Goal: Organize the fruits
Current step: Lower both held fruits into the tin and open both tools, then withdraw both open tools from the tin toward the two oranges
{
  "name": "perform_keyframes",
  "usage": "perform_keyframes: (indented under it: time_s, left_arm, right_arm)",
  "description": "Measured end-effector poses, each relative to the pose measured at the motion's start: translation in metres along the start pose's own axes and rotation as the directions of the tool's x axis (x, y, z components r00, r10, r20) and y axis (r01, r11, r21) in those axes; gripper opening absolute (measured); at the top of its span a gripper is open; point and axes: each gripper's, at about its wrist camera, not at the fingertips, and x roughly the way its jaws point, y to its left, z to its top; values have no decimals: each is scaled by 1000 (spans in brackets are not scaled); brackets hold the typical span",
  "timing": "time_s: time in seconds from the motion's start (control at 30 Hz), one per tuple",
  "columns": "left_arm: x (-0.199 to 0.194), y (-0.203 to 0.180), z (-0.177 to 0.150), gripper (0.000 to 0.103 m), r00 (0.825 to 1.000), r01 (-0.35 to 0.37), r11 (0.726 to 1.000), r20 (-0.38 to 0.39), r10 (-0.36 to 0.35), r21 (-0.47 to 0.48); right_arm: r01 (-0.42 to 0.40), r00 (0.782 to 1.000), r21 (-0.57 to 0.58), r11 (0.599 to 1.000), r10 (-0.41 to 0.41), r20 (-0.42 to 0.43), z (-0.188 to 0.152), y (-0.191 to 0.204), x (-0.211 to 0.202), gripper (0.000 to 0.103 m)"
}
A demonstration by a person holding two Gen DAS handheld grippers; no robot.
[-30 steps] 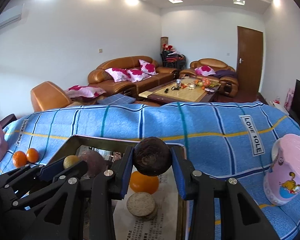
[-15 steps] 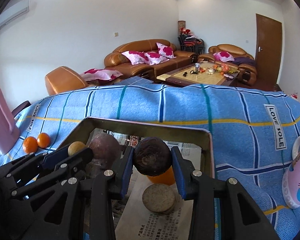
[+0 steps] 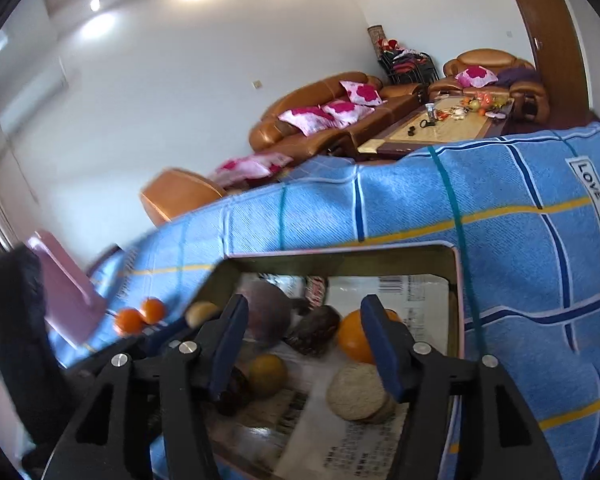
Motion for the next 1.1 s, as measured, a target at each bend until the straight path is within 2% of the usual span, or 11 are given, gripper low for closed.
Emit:
perform_keyframes:
  time_s: [0.1,0.13,0.2,0.23,0.27,0.43,0.67,0.77,0.87,0.93,1.1]
  left_arm:
    - [-2,-7,0,28,1000,-11,1000,16,10,22]
    - [-3,-8,0,32,999,-27,999,21,26,25]
    - [-5,-8,1,50,999,-46,999,30,45,27]
    - [-6,-9,0,65,998,-57,998,39,56,28]
    - [-8,-9,0,68,997,-63,998,48,61,29]
    - [-18,-15,-3,100,990,-102,993,105,96,59]
    - [-35,-16,-7,103,972,-143,989,194,133,41]
    - [-45,-14,-12,103,966,-145,989,219,137,21]
    - [-51,-15,-15,103,963,-155,988,226,147,19]
    - [-54,-16,-17,103,963,-153,988,228,144,23]
    - [-61,-16,-22,103,961,-160,987,231,150,24]
  right_arm:
    - [70,994,-25,997,-68,88,1,6,-13,61]
    - [110,987,-30,994,-105,118,1,7,-19,61]
    - [160,976,-32,987,-153,154,2,7,-25,61]
    - [179,971,-28,983,-172,167,2,7,-28,61]
    - [184,969,-25,983,-177,172,3,6,-30,61]
    - [232,950,-14,973,-224,216,2,5,-40,61]
    - [306,912,-38,951,-281,300,-3,14,-51,61]
    - [325,906,-78,942,-287,313,-7,23,-52,61]
    - [336,904,-110,935,-288,315,-11,30,-53,61]
    - [357,891,-127,926,-296,345,-15,36,-59,61]
    - [378,880,-126,917,-313,359,-21,40,-67,61]
